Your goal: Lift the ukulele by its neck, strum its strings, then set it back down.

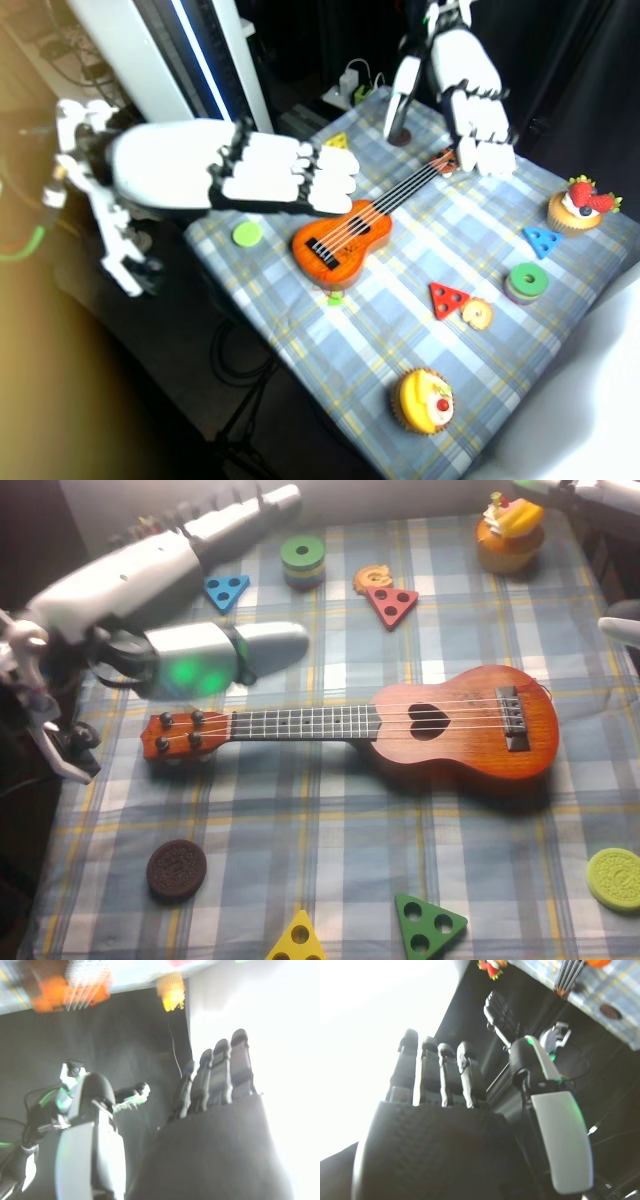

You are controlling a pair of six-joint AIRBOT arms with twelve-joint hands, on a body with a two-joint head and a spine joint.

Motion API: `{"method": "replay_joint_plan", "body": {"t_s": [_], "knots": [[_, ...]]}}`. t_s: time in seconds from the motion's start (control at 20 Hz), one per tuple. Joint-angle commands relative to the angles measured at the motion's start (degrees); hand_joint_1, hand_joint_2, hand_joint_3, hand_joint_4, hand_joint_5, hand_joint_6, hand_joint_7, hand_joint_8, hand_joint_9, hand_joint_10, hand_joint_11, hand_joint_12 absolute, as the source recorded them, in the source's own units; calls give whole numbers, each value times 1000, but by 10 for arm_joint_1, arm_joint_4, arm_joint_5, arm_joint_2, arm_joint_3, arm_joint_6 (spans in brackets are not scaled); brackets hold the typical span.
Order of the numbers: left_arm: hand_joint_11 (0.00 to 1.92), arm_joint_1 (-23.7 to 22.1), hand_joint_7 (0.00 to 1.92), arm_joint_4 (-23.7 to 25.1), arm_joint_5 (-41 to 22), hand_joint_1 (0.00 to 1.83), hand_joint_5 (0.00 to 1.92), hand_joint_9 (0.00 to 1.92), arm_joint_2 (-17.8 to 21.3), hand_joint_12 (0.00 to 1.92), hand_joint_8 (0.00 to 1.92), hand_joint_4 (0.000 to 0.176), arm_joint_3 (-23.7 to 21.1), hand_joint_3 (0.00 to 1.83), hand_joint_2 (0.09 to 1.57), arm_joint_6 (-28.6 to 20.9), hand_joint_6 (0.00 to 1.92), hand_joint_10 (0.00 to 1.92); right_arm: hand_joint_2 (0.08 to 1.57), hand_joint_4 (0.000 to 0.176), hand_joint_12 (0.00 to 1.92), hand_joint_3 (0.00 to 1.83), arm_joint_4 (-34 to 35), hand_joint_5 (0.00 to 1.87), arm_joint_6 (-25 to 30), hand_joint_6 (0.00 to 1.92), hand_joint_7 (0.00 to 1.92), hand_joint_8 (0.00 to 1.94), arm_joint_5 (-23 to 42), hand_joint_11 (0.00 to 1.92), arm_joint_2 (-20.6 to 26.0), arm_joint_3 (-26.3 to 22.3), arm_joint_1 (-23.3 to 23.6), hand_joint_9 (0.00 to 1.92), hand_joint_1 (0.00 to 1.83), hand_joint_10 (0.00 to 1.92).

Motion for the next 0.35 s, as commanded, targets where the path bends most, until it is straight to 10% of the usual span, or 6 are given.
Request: {"method": "replay_joint_plan", "body": {"t_s": [0.0, 0.05, 0.1, 0.2, 0.3], "knots": [[0, 2, 0, 8, -104, 236, 0, 0, 8, 0, 0, 49, 2, 19, 1202, -34, 0, 0, 1343, 22, 92, 0, 22, 0, -7, 0, 0, 0, 72, 0, 7, -2, 2, 2, 506, 0], [0, 8, 0, 12, -125, 182, 0, 0, 12, 0, 0, 86, 5, 12, 1196, -67, 0, 0, 1328, 30, 18, 0, 29, 0, -11, 0, 0, 0, 74, 0, 8, -3, -2, 0, 476, 0], [0, 13, 0, 13, -142, 203, 0, 0, 15, 0, 0, 87, 7, 10, 1197, -90, 0, 0, 1318, 41, 3, 0, 35, 0, -16, 0, 0, 0, 75, 0, 9, -4, -4, 0, 467, 0], [0, 24, 0, 14, -176, 495, 0, 0, 19, 0, 0, 52, 15, 10, 1223, -138, 0, 0, 1303, 43, 0, 0, 53, 0, -39, 0, 0, 0, 84, 0, 11, -11, -13, 0, 455, 0], [0, 35, 0, 20, -207, 389, 0, 0, 18, 0, 0, 111, 39, 11, 1228, -236, 0, 0, 1271, 41, 0, 0, 84, 0, -65, 0, 0, 0, 110, 0, 14, -18, -36, 0, 422, 0]]}}
